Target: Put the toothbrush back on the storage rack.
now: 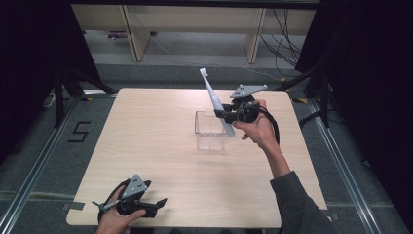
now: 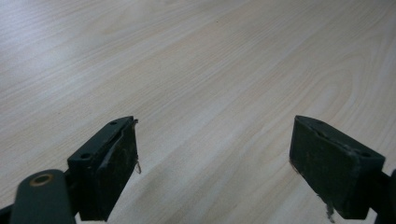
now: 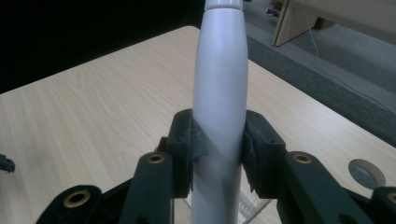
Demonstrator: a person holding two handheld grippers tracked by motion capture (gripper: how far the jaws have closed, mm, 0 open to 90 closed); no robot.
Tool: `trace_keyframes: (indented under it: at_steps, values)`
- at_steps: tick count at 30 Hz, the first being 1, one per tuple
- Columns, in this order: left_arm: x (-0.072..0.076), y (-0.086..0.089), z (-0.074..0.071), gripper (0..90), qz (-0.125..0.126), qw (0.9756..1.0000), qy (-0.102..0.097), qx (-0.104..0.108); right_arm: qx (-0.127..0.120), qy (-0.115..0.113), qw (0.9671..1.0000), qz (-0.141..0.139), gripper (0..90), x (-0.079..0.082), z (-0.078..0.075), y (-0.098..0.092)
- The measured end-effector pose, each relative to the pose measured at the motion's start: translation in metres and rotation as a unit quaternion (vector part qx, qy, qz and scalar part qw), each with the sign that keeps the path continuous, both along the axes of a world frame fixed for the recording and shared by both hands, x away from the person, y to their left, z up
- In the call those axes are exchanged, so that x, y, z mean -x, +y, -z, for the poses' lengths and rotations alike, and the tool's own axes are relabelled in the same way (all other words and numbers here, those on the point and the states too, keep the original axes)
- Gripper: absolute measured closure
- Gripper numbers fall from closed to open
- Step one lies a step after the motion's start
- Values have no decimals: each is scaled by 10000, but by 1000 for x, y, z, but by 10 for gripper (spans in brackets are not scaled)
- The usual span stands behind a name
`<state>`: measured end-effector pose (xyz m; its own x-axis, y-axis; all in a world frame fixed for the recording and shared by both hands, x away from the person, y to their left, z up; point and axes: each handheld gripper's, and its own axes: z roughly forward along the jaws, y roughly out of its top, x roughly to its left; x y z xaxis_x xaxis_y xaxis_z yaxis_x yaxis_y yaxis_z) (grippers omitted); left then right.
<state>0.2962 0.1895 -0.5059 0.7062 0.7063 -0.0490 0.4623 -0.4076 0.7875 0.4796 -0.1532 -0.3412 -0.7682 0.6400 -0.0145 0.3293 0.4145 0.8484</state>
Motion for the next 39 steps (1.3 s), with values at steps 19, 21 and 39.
trace_keyframes:
  at_steps: [19,21,39]
  values:
    - [0,-2,2,149,-12,9999,-16,117,10,58,10000,-17,669,-42,20,27]
    - [0,-2,2,149,-47,9999,-24,159,97,204,9997,36,669,-45,25,29]
    - [0,-2,1,149,11,10000,12,80,781,527,9955,92,668,-61,55,42]
